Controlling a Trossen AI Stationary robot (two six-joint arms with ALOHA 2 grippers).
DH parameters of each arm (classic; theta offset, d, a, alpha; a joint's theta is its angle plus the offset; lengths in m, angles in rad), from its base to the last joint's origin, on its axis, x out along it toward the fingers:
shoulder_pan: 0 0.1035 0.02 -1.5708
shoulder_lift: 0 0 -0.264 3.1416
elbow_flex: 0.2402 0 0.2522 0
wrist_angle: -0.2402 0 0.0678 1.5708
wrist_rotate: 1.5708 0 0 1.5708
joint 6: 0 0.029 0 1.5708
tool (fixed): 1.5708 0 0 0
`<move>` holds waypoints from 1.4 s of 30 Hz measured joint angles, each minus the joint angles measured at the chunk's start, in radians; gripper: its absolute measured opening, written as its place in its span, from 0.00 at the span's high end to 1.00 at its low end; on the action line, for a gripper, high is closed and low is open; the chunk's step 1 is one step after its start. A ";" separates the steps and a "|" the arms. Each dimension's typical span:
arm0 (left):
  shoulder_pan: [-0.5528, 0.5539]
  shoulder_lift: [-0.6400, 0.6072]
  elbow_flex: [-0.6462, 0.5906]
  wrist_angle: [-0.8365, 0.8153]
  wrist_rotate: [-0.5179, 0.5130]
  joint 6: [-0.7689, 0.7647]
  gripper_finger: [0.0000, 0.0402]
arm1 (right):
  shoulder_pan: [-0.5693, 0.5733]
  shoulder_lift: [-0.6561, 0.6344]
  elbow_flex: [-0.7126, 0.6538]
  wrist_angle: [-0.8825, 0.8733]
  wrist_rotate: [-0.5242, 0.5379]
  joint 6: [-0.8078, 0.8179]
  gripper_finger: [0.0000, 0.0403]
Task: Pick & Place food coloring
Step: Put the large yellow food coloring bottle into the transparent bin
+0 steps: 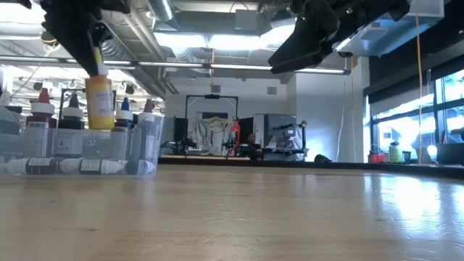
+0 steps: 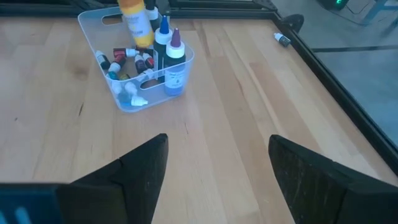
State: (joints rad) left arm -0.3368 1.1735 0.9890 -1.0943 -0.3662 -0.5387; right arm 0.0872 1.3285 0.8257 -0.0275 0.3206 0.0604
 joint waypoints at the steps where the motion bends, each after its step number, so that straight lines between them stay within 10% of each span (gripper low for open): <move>1: 0.003 0.015 0.000 0.001 0.000 0.000 0.72 | 0.000 0.000 0.000 0.000 0.000 0.012 0.31; 42: 0.018 0.295 0.035 -0.018 -0.074 0.111 0.72 | 0.000 0.000 0.000 0.011 -0.035 0.010 0.31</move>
State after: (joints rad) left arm -0.3187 1.4683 1.0241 -1.1119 -0.4400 -0.4273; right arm 0.0875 1.3289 0.8261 -0.0170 0.2852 0.0708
